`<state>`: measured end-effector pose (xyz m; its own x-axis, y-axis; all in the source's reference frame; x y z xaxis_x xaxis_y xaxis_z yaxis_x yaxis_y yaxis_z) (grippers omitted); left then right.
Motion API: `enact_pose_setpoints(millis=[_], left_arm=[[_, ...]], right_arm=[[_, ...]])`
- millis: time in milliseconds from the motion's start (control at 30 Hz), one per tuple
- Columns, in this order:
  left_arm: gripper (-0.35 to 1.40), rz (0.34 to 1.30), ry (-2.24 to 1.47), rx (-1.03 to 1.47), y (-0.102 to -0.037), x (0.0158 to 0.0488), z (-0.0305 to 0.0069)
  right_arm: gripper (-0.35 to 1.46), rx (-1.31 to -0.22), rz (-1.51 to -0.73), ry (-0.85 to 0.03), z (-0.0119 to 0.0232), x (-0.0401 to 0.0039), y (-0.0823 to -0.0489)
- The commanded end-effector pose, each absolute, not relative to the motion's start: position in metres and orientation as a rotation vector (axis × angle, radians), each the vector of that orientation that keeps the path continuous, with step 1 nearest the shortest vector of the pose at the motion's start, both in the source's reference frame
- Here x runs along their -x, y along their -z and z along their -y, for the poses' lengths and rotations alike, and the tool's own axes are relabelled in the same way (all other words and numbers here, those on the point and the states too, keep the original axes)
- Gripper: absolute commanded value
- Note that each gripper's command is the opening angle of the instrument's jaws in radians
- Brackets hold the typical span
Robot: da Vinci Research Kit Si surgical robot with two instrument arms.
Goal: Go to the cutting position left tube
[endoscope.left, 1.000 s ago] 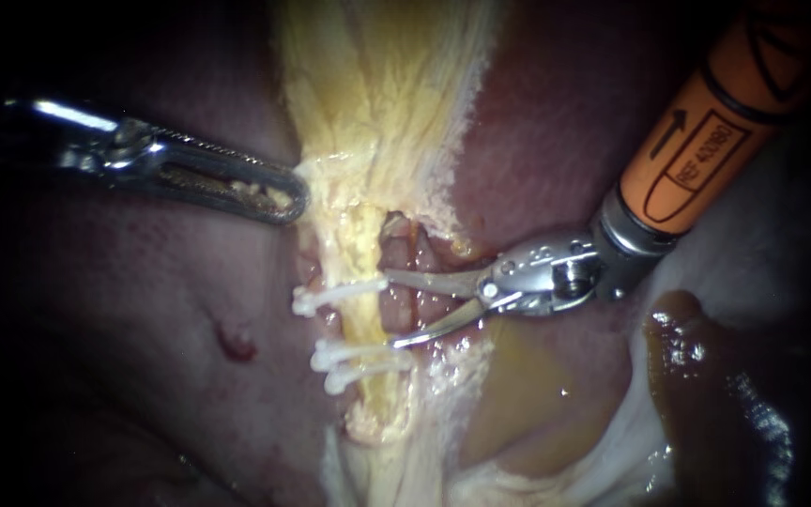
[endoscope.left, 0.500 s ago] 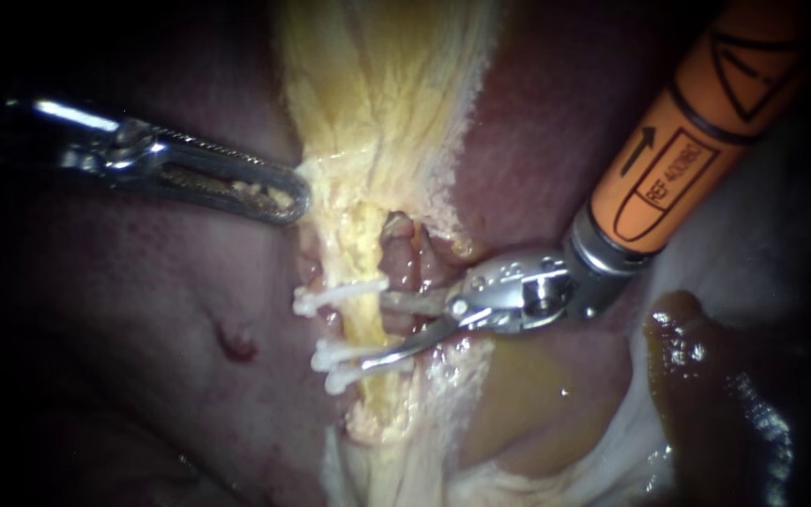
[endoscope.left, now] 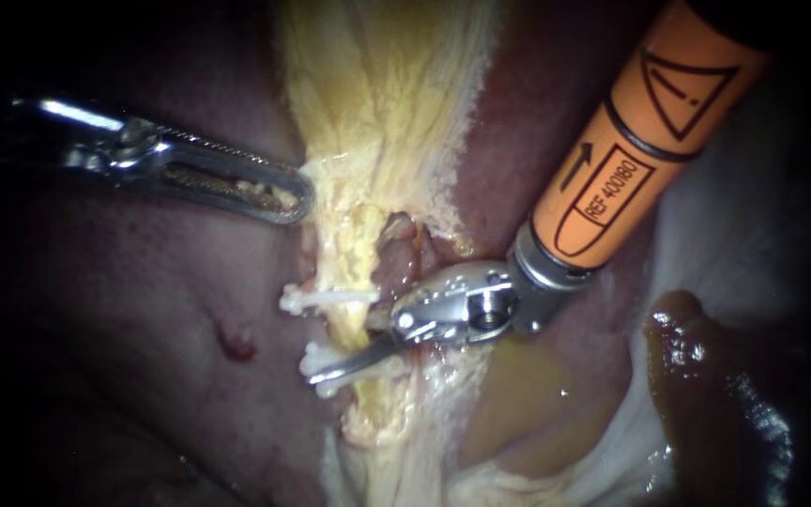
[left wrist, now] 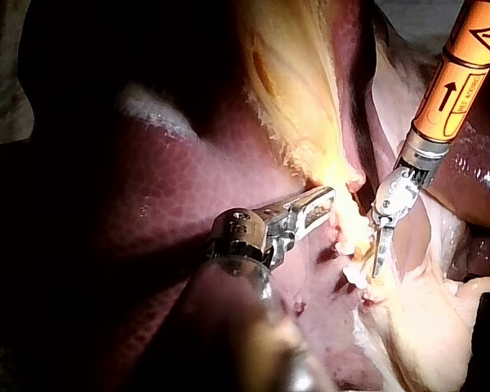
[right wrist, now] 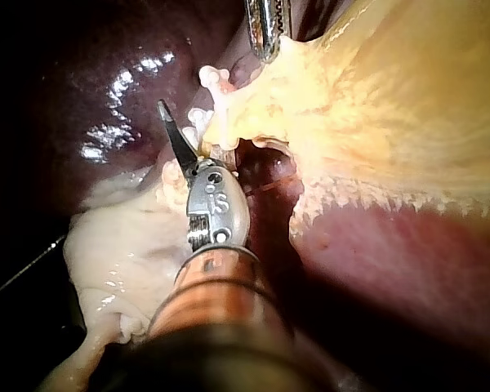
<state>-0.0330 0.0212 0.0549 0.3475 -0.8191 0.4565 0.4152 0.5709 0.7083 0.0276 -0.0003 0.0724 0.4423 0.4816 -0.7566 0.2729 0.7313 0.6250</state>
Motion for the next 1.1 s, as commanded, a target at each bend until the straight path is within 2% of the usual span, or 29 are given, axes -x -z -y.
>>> enact_pose_setpoints(millis=[33,367,933,1100], left_arm=[[-0.35,0.893,0.85,-0.526,-0.0549,0.0331,-0.0212],[-0.35,0.893,0.85,-0.526,-0.0551,0.0332,-0.0213],[-0.35,0.893,0.85,-0.527,-0.0554,0.0329,-0.0215],[-0.35,0.893,0.85,-0.527,-0.0554,0.0329,-0.0215]], right_arm=[[1.4,-0.78,-1.142,-0.152,0.0002,-0.0277,-0.0725],[1.4,-0.78,-1.167,-0.165,0.0002,-0.0285,-0.0722],[1.42,-0.851,-1.217,-0.135,0.0023,-0.029,-0.0685],[1.42,-0.857,-1.22,-0.14,0.0024,-0.0291,-0.0683]])
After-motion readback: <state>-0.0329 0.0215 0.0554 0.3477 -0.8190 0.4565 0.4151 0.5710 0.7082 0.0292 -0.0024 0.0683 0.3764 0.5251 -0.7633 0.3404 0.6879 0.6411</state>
